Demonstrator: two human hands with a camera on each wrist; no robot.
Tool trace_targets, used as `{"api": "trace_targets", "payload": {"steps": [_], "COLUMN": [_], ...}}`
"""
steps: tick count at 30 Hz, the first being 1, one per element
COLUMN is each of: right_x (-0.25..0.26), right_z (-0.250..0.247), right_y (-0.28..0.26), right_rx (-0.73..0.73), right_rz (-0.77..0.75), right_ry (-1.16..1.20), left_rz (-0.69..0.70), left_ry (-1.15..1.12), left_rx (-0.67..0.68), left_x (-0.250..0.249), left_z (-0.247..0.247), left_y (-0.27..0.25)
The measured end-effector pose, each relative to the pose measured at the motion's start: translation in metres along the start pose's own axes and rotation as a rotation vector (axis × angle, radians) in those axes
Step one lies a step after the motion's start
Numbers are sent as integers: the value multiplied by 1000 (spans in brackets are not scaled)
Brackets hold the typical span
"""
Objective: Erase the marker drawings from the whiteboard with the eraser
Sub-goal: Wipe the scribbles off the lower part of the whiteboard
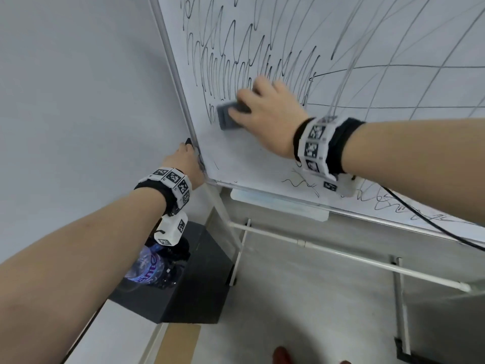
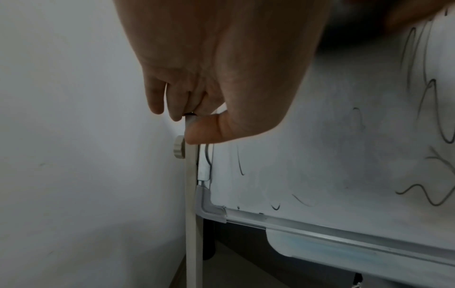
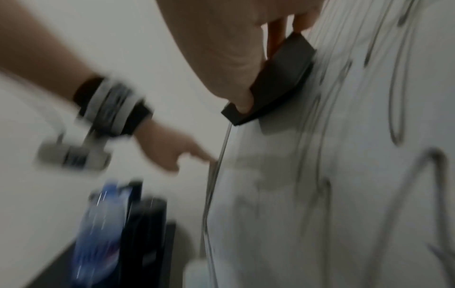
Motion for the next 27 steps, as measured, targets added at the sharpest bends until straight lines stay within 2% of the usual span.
{"api": "trace_targets", "payload": {"steps": [1,3,5,7,9,11,15,18,20,27], "right_x": [-6,3,32,56,61,51,1,-31,-21,84], "right_z": [-4,7,29,56,67,55,8,-14,-12,39], "right_y": [1,-17,-53,-90,-106,-93,-23,12,17,19], "right_rx": [-32,9,112,307,399,350,19,-128,-149,44], "right_rz": [48,-16,-180,-342,-381,-294,9,203,180,-213], "right_ry": [5,-12,-58,-96,-96,-70,16,82,72,75], "left_rz": [0,-7,-8,-2,-6,-16,-21,-35,-19,52], "left_ry": [2,-1,-8,-16,-9,-12,-24,-51,-77,-167], "left_rx": [0,1,5,6,5,4,-1,16,10,-36], "left_x": [0,-1,-2,-2,-1,1,-1,-4,-1,9], "left_z": [1,3,3,3,1,0,0,-2,-4,-5], "left_y": [0,-1,-1,1,3,3,1,1,-1,-5]}}
Point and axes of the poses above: each hand's wrist, its own y-axis towards the middle knuckle, its own z-axis out of the palm, x = y × z, the point moved 3 cm from there along y, towards the middle knuckle, and after that the axes turned 13 degrees about -y, right-handed, at the moved point
